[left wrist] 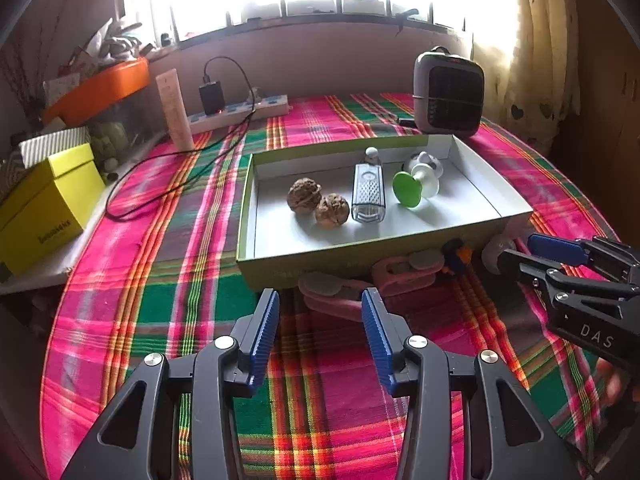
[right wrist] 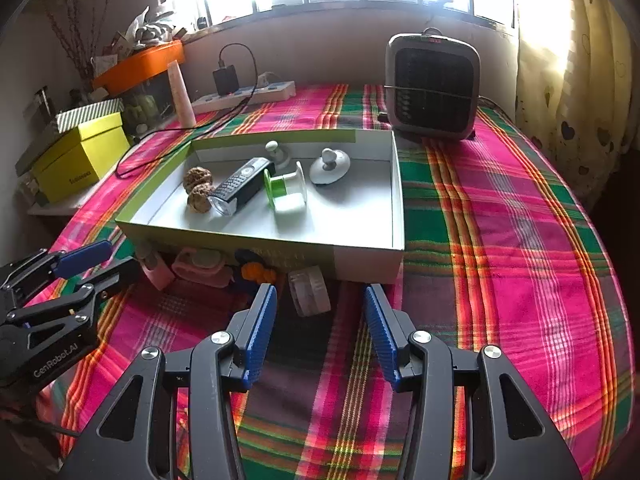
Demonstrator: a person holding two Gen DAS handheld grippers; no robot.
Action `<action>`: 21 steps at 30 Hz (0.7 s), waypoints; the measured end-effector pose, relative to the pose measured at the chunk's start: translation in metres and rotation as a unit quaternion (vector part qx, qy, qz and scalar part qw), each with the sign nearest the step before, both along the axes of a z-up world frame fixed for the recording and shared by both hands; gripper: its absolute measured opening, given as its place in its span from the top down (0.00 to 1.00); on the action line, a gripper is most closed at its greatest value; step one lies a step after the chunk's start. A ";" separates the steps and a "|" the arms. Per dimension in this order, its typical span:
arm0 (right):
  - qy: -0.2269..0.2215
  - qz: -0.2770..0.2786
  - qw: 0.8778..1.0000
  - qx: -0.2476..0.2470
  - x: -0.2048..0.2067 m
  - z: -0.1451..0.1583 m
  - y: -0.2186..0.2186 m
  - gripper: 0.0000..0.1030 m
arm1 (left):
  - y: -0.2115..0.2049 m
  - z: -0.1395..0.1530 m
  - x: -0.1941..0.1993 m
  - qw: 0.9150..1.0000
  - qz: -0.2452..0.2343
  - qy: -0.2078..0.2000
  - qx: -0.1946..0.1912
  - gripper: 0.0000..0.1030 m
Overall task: Organize objects
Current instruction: 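Withdraw both grippers from the tray toward the objects beside it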
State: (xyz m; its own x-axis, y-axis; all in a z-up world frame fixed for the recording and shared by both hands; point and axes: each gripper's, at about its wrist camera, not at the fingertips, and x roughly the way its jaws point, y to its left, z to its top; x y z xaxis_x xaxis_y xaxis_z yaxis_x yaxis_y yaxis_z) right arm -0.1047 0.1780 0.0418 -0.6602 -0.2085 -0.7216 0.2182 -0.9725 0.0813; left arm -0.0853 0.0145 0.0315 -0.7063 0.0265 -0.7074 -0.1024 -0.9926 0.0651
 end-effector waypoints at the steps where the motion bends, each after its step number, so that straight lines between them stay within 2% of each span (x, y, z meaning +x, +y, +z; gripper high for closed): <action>1: -0.002 -0.001 1.000 0.000 0.000 -0.001 0.000 0.54 | -0.001 -0.001 0.000 1.000 0.002 -0.002 0.000 0.59; 7: -0.009 -0.005 1.000 0.006 -0.003 -0.003 0.002 0.53 | -0.013 -0.005 -0.001 1.000 0.008 -0.009 0.013 0.59; 11: -0.017 -0.004 1.000 0.005 -0.005 -0.005 0.002 0.46 | -0.021 -0.010 -0.002 0.999 0.006 -0.021 0.038 0.58; 21: -0.028 0.006 0.999 0.015 -0.010 -0.008 -0.004 0.46 | -0.032 -0.019 -0.009 0.995 0.000 -0.044 0.086 0.54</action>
